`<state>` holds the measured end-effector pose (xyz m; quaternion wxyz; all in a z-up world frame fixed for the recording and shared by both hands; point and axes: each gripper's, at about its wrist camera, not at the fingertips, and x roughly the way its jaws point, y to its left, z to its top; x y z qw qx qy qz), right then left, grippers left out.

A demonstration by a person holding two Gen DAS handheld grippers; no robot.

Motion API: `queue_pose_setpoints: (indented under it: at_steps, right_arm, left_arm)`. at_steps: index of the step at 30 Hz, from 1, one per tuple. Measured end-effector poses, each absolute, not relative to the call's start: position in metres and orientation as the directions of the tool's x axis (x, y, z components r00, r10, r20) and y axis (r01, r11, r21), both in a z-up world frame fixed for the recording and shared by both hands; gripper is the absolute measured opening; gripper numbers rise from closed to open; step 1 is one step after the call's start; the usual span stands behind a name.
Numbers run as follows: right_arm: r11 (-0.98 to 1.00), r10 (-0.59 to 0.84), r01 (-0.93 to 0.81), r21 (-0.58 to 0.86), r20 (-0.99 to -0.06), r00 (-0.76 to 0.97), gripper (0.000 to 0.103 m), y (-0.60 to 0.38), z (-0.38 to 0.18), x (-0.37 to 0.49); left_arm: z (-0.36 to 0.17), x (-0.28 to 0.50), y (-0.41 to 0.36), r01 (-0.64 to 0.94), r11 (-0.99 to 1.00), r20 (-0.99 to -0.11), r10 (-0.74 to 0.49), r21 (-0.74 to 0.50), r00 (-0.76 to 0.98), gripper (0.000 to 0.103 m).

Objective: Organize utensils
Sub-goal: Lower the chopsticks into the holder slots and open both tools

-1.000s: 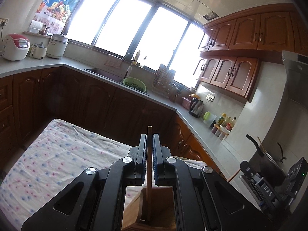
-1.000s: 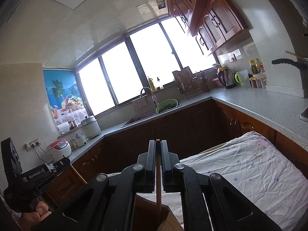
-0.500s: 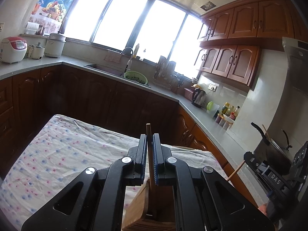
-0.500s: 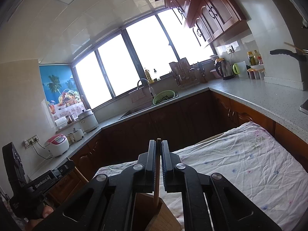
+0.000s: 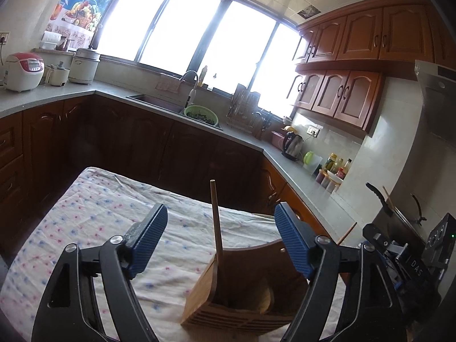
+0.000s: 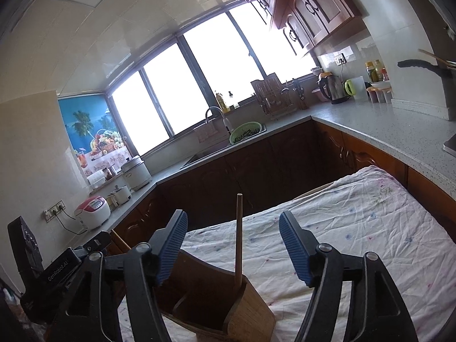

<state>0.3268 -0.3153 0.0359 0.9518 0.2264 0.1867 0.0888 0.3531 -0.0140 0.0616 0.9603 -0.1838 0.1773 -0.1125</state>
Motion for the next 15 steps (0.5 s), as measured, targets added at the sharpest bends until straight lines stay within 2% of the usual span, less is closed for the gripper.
queue_pose_setpoints:
  at_steps: [2, 4, 15]
  right_arm:
    - [0.878, 0.254, -0.087, 0.47, -0.303, 0.918, 0.087, -0.319, 0.039, 0.316]
    - [0.875, 0.259, -0.093, 0.475, -0.298, 0.919, 0.089, -0.322, 0.042, 0.304]
    - [0.874, 0.268, -0.093, 0.476, -0.315, 0.91, 0.09, -0.333, 0.049, 0.232]
  left_arm:
    - [0.064, 0.339, -0.009, 0.147, 0.909, -0.292, -0.274, -0.39, 0.916, 0.093]
    - [0.065, 0.326, -0.005, 0.137, 0.913, -0.302, -0.265, -0.385, 0.916, 0.099]
    - [0.055, 0.252, 0.0, 0.116, 0.949, -0.404, -0.233, -0.294, 0.884, 0.1]
